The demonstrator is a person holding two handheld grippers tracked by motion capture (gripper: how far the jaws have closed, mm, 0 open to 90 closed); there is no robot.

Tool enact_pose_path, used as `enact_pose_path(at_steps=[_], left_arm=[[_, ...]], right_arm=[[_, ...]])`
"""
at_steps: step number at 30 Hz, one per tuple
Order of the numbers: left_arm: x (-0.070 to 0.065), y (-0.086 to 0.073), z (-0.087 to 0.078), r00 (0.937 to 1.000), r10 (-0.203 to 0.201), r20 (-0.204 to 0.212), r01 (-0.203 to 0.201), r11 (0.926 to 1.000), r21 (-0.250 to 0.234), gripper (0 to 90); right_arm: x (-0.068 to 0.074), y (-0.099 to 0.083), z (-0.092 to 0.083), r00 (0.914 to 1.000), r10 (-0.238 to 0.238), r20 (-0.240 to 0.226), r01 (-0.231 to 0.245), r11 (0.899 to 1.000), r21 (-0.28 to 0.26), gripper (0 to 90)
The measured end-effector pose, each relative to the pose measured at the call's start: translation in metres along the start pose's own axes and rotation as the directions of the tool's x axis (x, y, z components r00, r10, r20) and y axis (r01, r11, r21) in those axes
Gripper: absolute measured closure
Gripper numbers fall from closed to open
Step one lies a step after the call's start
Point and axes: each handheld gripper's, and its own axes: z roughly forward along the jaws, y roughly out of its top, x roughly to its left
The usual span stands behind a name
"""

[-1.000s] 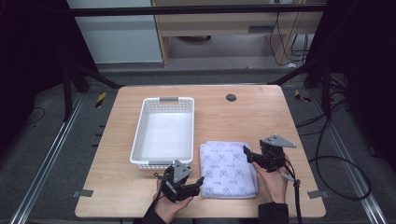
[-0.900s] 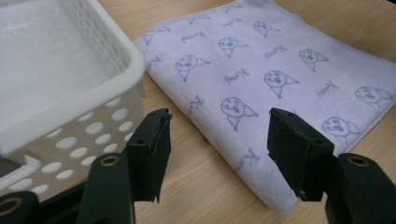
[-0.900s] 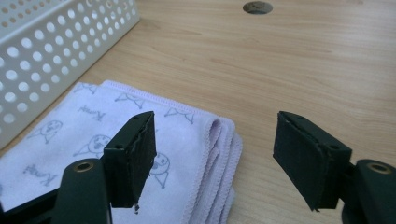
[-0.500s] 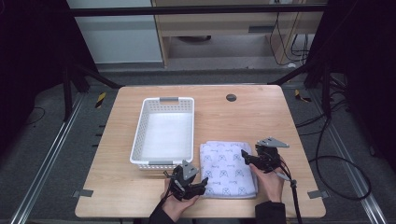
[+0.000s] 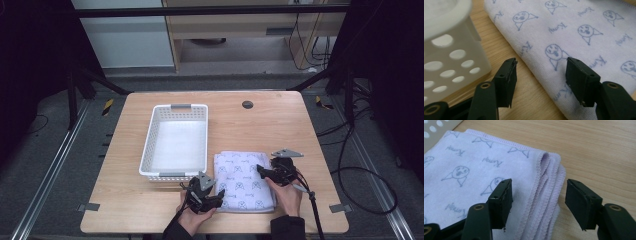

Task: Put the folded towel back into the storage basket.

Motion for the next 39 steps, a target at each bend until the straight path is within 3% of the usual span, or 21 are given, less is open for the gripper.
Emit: enact_pose_path(at_steps=[4,11,19,21,25,31,35,39], left_arm=[[0.0,0.0,0.003,0.9999,-0.009,-0.004,0.009,0.9999,0.008,39.2],[-0.001,-0.001,0.006,0.9996,-0.026,-0.008,0.026,0.9996,0.013,37.2],[-0.002,-0.005,0.007,0.9982,-0.06,-0.006,0.06,0.9982,-0.003,37.0],[-0.004,-0.007,0.006,0.9985,-0.051,-0.021,0.051,0.9985,-0.021,37.2],[-0.008,-0.009,0.006,0.9979,-0.06,-0.026,0.059,0.9978,-0.03,41.8],[-0.007,-0.007,0.006,0.9965,-0.083,0.008,0.084,0.9964,-0.015,48.9],[-0.008,-0.004,0.007,0.9969,-0.076,0.02,0.076,0.9971,-0.004,54.9],[-0.007,-0.004,0.007,0.995,-0.091,0.042,0.091,0.9959,0.003,59.3]], right_arm=[[-0.002,-0.002,0.001,0.9995,0.026,-0.016,-0.026,1.0,0.0,39.1],[-0.001,-0.005,0.004,0.9999,0.004,-0.013,-0.004,1.0,-0.004,43.1],[0.0,-0.009,0.006,0.9984,0.048,-0.029,-0.048,0.999,-0.009,45.6],[-0.001,-0.01,0.006,0.9971,0.065,-0.038,-0.066,0.998,-0.01,47.3],[-0.002,-0.011,0.007,0.9948,0.083,-0.059,-0.084,0.996,-0.015,50.4],[-0.002,-0.011,0.007,0.9922,0.098,-0.077,-0.099,0.995,-0.011,55.3],[-0.001,-0.011,0.007,0.9898,0.113,-0.087,-0.114,0.993,-0.005,60.0],[0.001,-0.01,0.006,0.9905,0.105,-0.089,-0.105,0.994,0.001,65.8]])
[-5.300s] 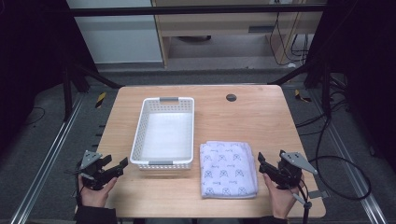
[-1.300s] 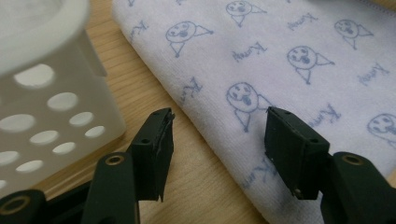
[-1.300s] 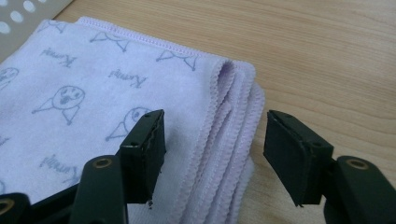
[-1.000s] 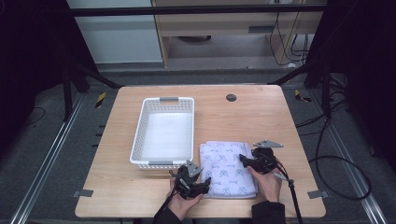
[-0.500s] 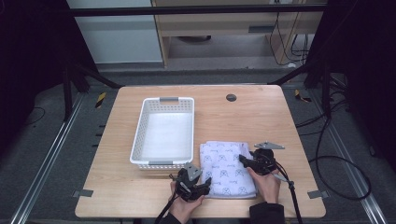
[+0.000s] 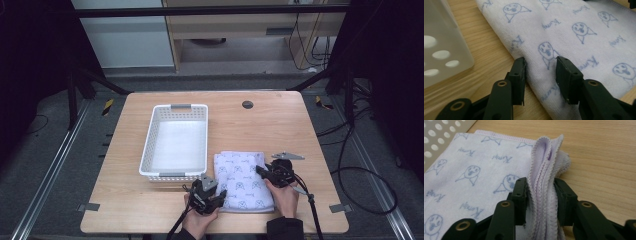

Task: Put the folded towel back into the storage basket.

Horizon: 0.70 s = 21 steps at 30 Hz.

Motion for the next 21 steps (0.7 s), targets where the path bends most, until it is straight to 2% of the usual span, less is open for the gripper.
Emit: enact_pose_path(at_steps=[5,7,12,17,21], left_arm=[[0.004,-0.001,0.0,0.9983,-0.042,0.041,0.043,0.9991,-0.004,64.7],[0.004,-0.002,-0.001,0.9973,-0.058,0.045,0.059,0.9982,-0.012,67.8],[0.002,-0.002,-0.003,0.9968,-0.067,0.043,0.069,0.9972,-0.031,75.2],[0.004,0.0,-0.011,0.9961,-0.064,0.061,0.068,0.996,-0.058,77.0],[0.0,0.006,-0.023,0.9982,-0.025,0.054,0.03,0.9957,-0.088,77.2]], right_arm=[[0.002,0.0,-0.001,1.0,-0.004,0.003,0.004,1.0,-0.005,70.9],[0.003,-0.001,-0.001,1.0,0.001,0.005,0.0,1.0,-0.013,72.6],[0.006,0.0,-0.004,0.9997,0.0,0.025,0.001,1.0,-0.025,75.4],[0.009,0.002,-0.012,0.9999,0.004,0.014,-0.003,0.998,-0.064,75.9],[0.014,0.006,-0.026,0.9999,-0.011,0.004,0.012,0.994,-0.105,75.9]])
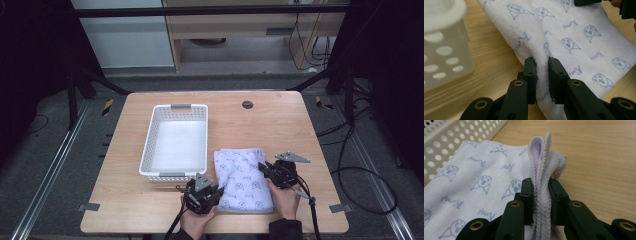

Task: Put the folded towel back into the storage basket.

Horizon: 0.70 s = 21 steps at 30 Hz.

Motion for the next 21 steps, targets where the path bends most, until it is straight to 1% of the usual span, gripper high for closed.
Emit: enact_pose_path(at_steps=[3,6,13,17,20,21], left_arm=[[-0.003,0.006,-0.009,0.9991,0.041,-0.006,-0.041,0.999,-0.014,77.2],[-0.005,0.014,-0.02,0.9978,0.066,-0.007,-0.066,0.9971,-0.037,77.2],[-0.009,0.03,-0.038,0.9932,0.114,-0.023,-0.115,0.9912,-0.064,77.2],[-0.009,0.038,-0.047,0.9885,0.147,-0.035,-0.149,0.9865,-0.068,77.2],[-0.009,0.045,-0.053,0.9869,0.158,-0.035,-0.16,0.9845,-0.072,77.2],[-0.008,0.047,-0.055,0.9873,0.156,-0.031,-0.158,0.9845,-0.076,77.3]], right_arm=[[0.006,0.005,-0.012,1.0,-0.007,-0.002,0.007,0.999,-0.039,75.9],[0.012,0.013,-0.024,0.9998,-0.02,-0.003,0.019,0.997,-0.075,75.9],[0.027,0.03,-0.048,0.9987,-0.051,0.004,0.051,0.988,-0.146,75.8],[0.033,0.036,-0.056,0.9982,-0.06,0.009,0.061,0.983,-0.174,75.9],[0.036,0.041,-0.059,0.9979,-0.064,0.011,0.065,0.981,-0.183,76.0],[0.037,0.042,-0.06,0.9976,-0.069,0.013,0.07,0.981,-0.183,76.0]])
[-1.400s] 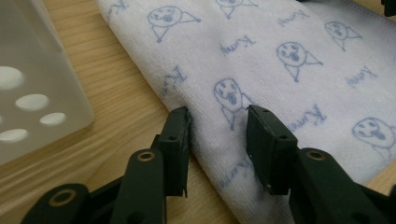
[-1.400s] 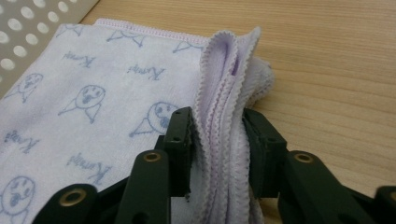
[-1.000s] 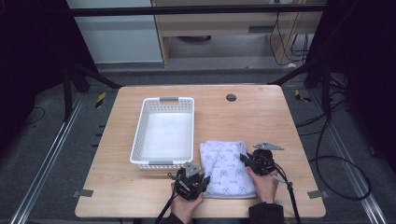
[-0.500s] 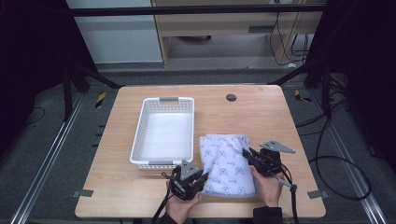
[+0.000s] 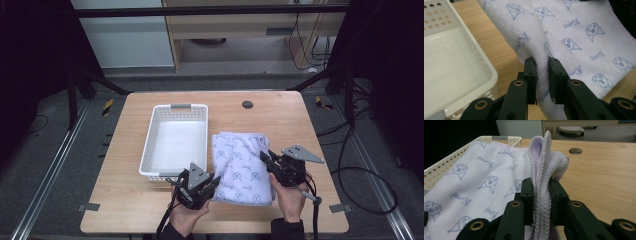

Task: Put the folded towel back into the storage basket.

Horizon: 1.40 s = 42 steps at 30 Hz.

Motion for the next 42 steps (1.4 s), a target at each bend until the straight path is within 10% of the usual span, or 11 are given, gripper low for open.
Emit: enact_pose_path(at_steps=[42], left_arm=[[0.072,0.021,-0.066,0.9979,-0.064,-0.009,0.062,0.9911,-0.118,77.3]], right_arm=[[0.072,0.067,0.031,0.9957,-0.076,-0.052,0.074,0.997,-0.034,76.1]])
